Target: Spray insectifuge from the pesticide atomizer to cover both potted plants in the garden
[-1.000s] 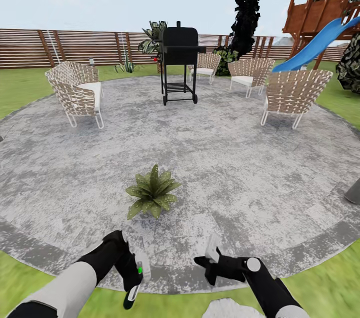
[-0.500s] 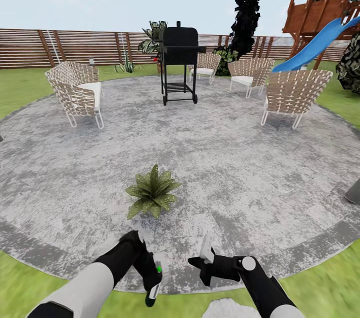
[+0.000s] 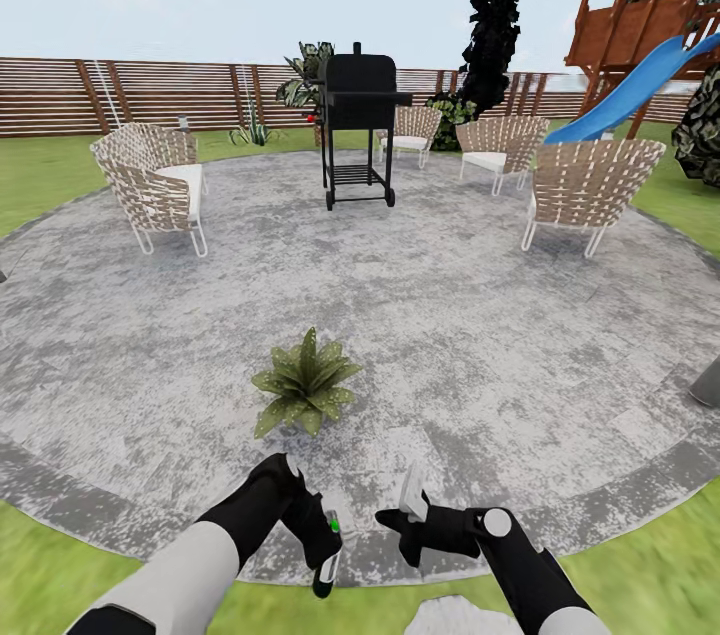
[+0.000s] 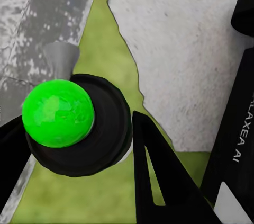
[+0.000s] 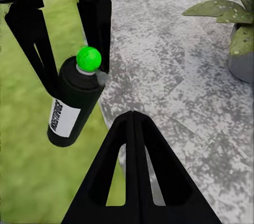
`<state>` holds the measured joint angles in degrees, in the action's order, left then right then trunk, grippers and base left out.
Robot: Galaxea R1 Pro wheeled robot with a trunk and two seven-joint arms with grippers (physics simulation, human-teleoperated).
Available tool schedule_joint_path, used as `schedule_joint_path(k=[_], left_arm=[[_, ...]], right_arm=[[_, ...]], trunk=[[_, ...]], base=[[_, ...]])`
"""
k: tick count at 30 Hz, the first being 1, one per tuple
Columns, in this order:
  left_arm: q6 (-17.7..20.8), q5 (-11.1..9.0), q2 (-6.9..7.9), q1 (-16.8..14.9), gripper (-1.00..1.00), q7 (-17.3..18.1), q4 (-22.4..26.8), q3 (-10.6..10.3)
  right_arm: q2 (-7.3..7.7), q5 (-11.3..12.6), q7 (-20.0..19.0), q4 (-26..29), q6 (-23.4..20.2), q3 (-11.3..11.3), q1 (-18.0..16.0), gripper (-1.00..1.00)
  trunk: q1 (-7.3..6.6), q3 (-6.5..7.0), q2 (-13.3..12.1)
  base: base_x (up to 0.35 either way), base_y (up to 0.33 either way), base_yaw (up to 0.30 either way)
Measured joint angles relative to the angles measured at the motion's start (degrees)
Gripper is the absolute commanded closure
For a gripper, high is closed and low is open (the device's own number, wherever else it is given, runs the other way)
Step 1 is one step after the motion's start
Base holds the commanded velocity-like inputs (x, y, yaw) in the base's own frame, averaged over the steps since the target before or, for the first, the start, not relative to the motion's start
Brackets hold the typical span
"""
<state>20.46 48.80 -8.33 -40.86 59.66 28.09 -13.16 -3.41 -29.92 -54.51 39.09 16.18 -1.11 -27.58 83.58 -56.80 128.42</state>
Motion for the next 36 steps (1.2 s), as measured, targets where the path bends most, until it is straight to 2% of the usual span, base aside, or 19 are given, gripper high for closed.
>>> schedule_joint_path(k=[1, 4, 8, 12, 16, 18, 24, 31, 34, 36], left_arm=[[-0.01, 0.03, -0.01, 0.0, 1.0, -0.11, 0.0, 0.02], [-0.09, -0.05, -0.01, 0.13, 1.0, -4.04, -0.68, -0.03], [-0.17, -0.11, -0.07, 0.17, 1.0, -4.84, -0.86, -0.03], [-0.27, -0.55, -0.65, 0.17, 1.0, -4.49, -0.88, -0.03], [-0.61, -5.02, -0.44, 0.17, 1.0, -4.31, -0.95, -0.1], [-0.69, -5.76, -0.36, 0.15, 1.0, -4.3, -0.96, -0.13], [-0.78, -6.24, -0.14, 0.09, 1.0, -3.98, -0.97, -0.03], [-0.91, -6.53, -0.09, 0.09, 1.0, -1.43, -0.91, 0.02], [-0.99, -8.57, -0.12, 0.09, 1.0, -1.31, -0.85, -0.07], [-1.0, -9.06, -0.27, 0.09, 1.0, -1.3, -0.73, -0.07]], right_arm=[[-0.11, 0.01, -0.22, 0.19, 0.0, 0.0, 0.0, 1.0], [-0.75, -0.04, -0.93, 0.84, 0.0, 0.0, 0.0, 1.0], [-1.01, -0.07, -1.0, 0.91, 0.0, 0.0, 0.0, 1.0], [-1.04, -0.07, -1.01, 0.89, 0.0, 0.0, 0.0, 1.0], [-1.01, -0.07, -1.01, 0.83, 0.0, 0.0, 0.0, 1.0], [-0.97, -0.07, -1.01, 0.83, 0.0, 0.0, 0.0, 1.0], [-0.96, -0.09, -1.01, 0.83, 0.0, 0.0, 0.0, 1.0], [-0.95, -0.15, -0.96, 0.78, 0.0, 0.0, 0.0, 1.0], [-0.95, -0.16, -0.93, 0.77, 0.0, 0.0, 0.0, 1.0], [-0.95, -0.16, -0.92, 0.79, 0.0, 0.0, 0.0, 1.0]], trunk=[[0.0, 0.0, 0.0], [0.0, 0.0, 0.0], [0.0, 0.0, 0.0], [0.0, 0.0, 0.0], [0.0, 0.0, 0.0], [0.0, 0.0, 0.0], [0.0, 0.0, 0.0], [0.0, 0.0, 0.0], [0.0, 0.0, 0.0], [0.0, 0.0, 0.0]], base=[[0.0, 0.0, 0.0], [0.0, 0.0, 0.0], [0.0, 0.0, 0.0], [0.0, 0.0, 0.0], [0.0, 0.0, 0.0], [0.0, 0.0, 0.0], [0.0, 0.0, 0.0], [0.0, 0.0, 0.0], [0.0, 0.0, 0.0], [0.0, 0.0, 0.0]])
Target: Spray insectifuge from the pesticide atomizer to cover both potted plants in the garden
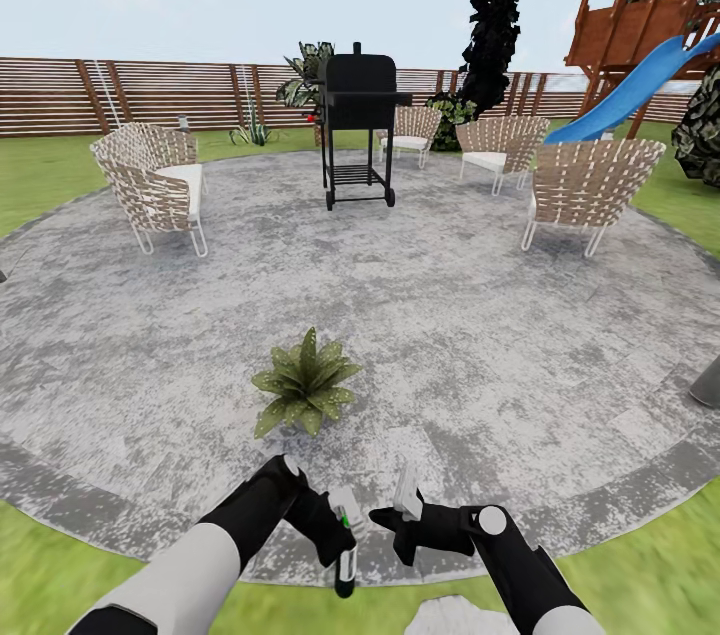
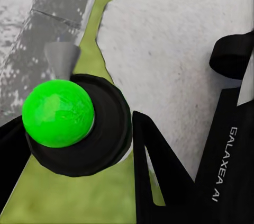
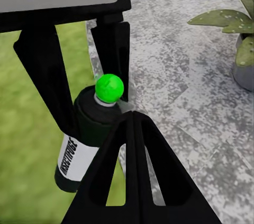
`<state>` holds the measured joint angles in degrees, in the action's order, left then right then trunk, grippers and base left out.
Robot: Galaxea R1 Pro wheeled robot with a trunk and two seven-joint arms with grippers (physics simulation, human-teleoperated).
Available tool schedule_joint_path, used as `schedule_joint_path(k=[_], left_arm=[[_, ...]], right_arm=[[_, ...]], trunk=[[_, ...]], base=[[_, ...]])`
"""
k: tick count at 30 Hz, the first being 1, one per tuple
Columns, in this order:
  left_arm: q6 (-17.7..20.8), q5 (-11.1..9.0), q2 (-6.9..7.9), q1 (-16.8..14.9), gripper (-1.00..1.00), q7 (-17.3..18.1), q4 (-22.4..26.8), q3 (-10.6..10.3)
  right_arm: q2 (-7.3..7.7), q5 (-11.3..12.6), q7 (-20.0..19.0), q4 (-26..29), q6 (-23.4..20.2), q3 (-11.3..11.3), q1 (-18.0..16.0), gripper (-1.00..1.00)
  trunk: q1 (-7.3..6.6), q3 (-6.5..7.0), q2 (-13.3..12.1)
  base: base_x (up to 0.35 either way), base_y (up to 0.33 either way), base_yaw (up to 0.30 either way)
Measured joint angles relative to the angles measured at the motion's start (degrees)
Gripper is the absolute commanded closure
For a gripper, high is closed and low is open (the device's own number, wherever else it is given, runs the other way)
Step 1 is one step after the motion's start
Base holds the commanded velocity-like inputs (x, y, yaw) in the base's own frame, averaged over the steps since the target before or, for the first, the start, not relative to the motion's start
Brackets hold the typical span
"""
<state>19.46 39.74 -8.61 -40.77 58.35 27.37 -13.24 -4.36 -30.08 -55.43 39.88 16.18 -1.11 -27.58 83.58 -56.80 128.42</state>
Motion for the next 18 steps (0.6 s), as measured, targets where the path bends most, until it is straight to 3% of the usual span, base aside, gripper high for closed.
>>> schedule_joint_path(k=[18], left_arm=[[-0.09, -2.57, -0.43, 0.09, 1.0, 0.09, 0.26, -0.1]], right_arm=[[0.0, 0.0, 0.0, -0.01, 0.0, 0.0, 0.0, 1.0]], trunk=[[0.0, 0.0, 0.0]], base=[[0.0, 0.0, 0.0]])
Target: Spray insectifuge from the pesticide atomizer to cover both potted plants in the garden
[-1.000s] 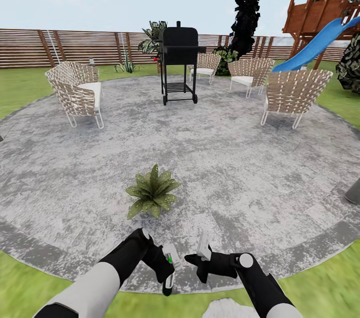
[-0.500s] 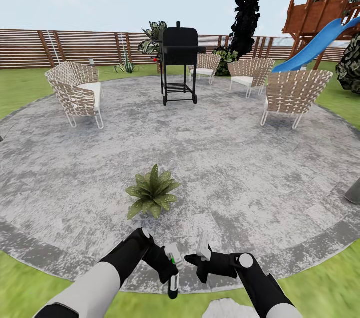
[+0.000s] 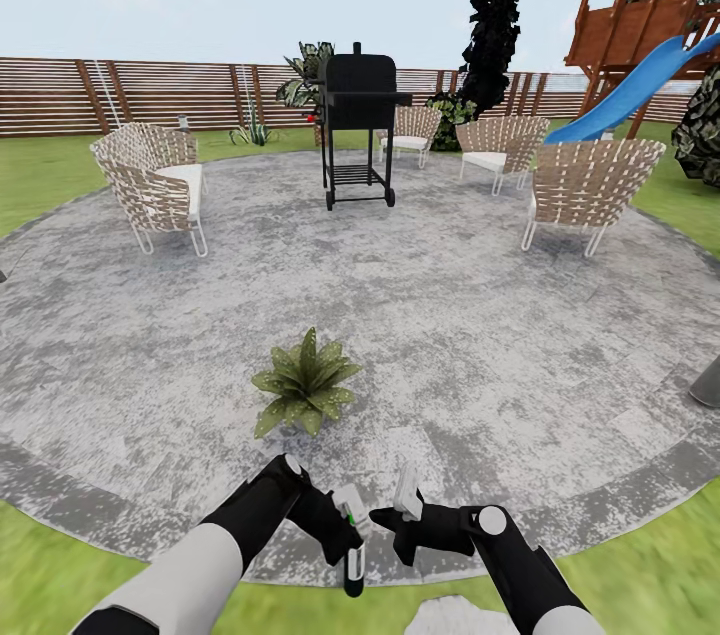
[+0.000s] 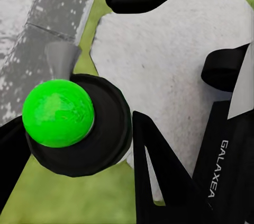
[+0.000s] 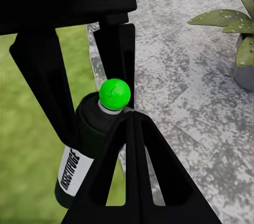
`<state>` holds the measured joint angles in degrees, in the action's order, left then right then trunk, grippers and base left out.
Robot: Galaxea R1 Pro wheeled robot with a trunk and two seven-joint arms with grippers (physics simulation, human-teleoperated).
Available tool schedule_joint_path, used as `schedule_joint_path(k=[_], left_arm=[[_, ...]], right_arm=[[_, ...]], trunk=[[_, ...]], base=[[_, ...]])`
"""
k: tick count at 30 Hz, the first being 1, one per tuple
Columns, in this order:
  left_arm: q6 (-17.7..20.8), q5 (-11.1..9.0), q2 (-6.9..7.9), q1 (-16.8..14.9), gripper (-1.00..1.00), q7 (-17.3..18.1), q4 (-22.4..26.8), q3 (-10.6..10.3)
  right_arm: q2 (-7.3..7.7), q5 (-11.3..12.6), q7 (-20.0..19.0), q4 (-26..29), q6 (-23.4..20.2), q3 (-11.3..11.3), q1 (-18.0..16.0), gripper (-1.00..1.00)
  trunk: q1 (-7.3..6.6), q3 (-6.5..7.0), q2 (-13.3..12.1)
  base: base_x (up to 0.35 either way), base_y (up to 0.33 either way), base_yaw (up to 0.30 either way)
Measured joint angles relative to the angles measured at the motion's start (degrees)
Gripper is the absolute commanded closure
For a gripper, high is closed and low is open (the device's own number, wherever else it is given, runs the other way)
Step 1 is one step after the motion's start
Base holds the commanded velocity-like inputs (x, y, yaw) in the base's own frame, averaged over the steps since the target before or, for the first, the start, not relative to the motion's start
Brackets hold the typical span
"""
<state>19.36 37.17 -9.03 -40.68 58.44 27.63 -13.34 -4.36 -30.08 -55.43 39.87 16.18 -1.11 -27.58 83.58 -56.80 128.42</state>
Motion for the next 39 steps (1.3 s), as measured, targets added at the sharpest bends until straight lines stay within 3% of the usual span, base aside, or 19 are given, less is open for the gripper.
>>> schedule_joint_path(k=[18, 20, 22, 31, 37, 39], left_arm=[[0.1, -0.1, -0.22, 0.0, 1.0, 1.23, 0.25, 0.0], [-1.68, -1.8, -0.43, 0.0, 1.0, 1.23, 0.24, 0.0], [-2.68, -2.25, -0.45, 0.0, 1.0, 1.23, 0.21, -0.01], [-3.29, -2.44, -0.32, 0.04, 1.0, 1.19, -0.34, -0.06], [-3.21, -1.34, 0.78, 0.34, 1.0, 0.6, -0.64, -0.78], [-2.93, -0.02, 2.34, 0.35, 1.0, 0.57, -0.63, -0.76]], right_arm=[[0.0, 0.0, 0.0, 0.01, 0.0, 0.0, 0.0, 1.0], [0.0, 0.0, 0.0, 0.04, 0.0, 0.0, 0.0, 1.0], [0.0, 0.0, 0.0, 0.05, 0.0, 0.02, 0.0, 1.0], [0.0, 0.0, 0.0, 0.01, 0.0, 0.0, 0.0, 1.0], [0.0, 0.0, 0.0, 0.01, 0.0, 0.0, 0.0, 1.0], [0.0, 0.0, 0.0, -0.03, 0.0, 0.0, 0.0, 1.0]], trunk=[[0.0, 0.0, 0.0], [0.0, 0.0, 0.0], [0.0, 0.0, 0.0], [0.0, 0.0, 0.0], [0.0, 0.0, 0.0], [0.0, 0.0, 0.0]], base=[[0.0, 0.0, 0.0], [0.0, 0.0, 0.0], [0.0, 0.0, 0.0], [0.0, 0.0, 0.0], [0.0, 0.0, 0.0], [0.0, 0.0, 0.0]])
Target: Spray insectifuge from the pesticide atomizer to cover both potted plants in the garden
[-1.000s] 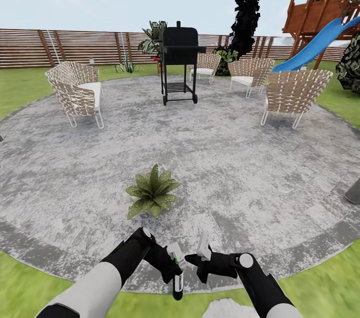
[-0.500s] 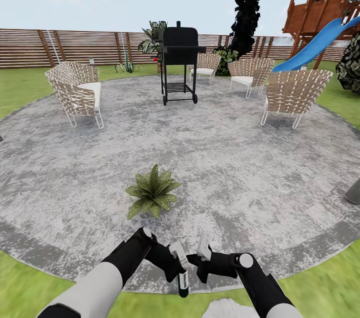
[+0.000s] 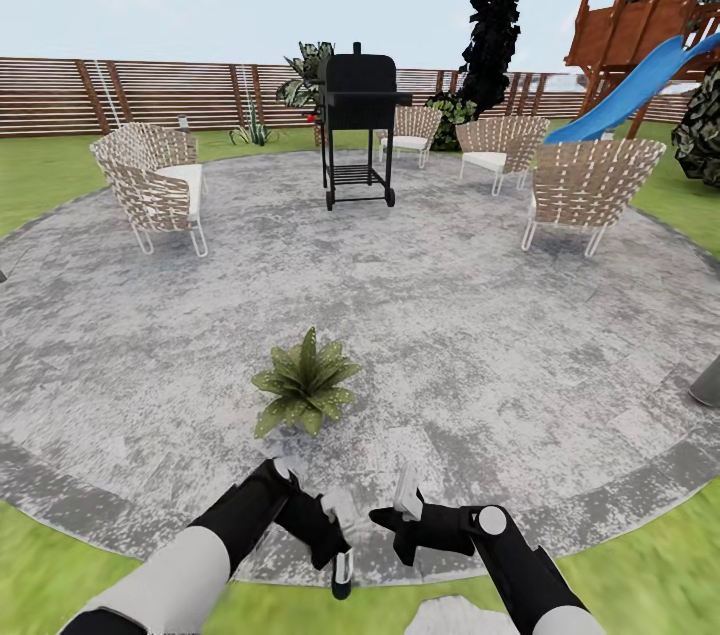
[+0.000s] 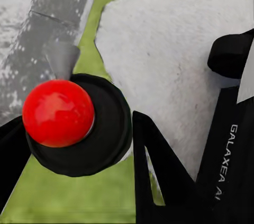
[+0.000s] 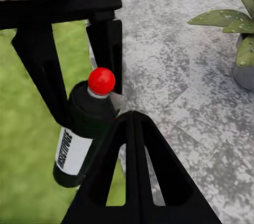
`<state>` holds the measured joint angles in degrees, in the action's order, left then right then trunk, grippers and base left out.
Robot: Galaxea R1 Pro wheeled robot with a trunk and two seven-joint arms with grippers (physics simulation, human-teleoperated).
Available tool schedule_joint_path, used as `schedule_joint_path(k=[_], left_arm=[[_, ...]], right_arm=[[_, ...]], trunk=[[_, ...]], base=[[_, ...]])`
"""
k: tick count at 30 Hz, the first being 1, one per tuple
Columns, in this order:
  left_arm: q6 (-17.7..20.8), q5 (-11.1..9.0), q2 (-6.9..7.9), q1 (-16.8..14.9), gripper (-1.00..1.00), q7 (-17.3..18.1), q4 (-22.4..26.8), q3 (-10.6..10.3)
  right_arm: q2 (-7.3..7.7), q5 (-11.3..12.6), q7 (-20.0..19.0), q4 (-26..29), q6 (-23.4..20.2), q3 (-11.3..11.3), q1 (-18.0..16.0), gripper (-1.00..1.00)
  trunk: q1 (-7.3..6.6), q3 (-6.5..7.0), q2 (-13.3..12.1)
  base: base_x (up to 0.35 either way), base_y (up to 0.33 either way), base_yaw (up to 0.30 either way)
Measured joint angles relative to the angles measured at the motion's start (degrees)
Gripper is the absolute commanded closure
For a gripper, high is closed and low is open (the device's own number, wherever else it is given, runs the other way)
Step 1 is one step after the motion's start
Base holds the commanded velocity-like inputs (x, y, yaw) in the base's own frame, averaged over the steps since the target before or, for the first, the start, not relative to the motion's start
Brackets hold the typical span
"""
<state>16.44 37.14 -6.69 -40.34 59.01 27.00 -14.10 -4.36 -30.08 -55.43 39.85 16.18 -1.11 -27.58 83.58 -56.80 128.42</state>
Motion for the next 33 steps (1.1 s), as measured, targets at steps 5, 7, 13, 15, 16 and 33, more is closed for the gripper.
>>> schedule_joint_path(k=[5, 7, 13, 15, 16, 33], left_arm=[[0.12, 0.96, 5.73, -0.03, 1.0, 0.05, 0.01, 0.13], [-0.36, 1.24, 8.57, -0.01, 1.0, 0.09, -0.05, 0.49], [-0.96, 0.45, 12.53, 0.08, 1.0, -0.59, -0.02, 0.92], [-0.96, 0.32, 12.4, 0.09, 1.0, -1.86, -0.01, 1.39], [-0.96, -0.15, 12.32, 0.11, 1.0, -3.16, -0.03, 2.12], [-19.59, -30.1, 11.8, 9.55, 1.0, -41.29, -3.74, 6.13]], right_arm=[[0.09, -0.04, -0.01, -0.1, 0.0, 0.0, 0.0, 1.0], [0.22, -0.1, 0.0, -0.18, 0.01, -0.03, 0.0, 1.0], [0.7, -0.22, 0.22, -0.41, 0.21, -0.15, 0.0, -1.0], [0.86, -0.23, 0.77, -0.46, 0.28, -0.22, 0.07, -1.0], [1.39, -0.23, 1.3, -0.55, 0.31, -0.25, 0.11, -1.0], [8.52, 0.18, 51.4, -29.37, 26.1, -8.04, 4.68, -1.0]], trunk=[[0.0, 0.0, 0.0], [0.0, 0.0, 0.0], [0.0, 0.0, 0.0], [0.0, 0.0, 0.0], [0.0, 0.0, 0.0], [0.0, -0.01, 0.0]], base=[[0.0, 0.0, 0.0], [0.0, 0.0, 0.0], [0.0, 0.0, 0.0], [0.0, 0.0, 0.0], [0.0, 0.0, 0.0], [0.0, 0.0, 0.0]])
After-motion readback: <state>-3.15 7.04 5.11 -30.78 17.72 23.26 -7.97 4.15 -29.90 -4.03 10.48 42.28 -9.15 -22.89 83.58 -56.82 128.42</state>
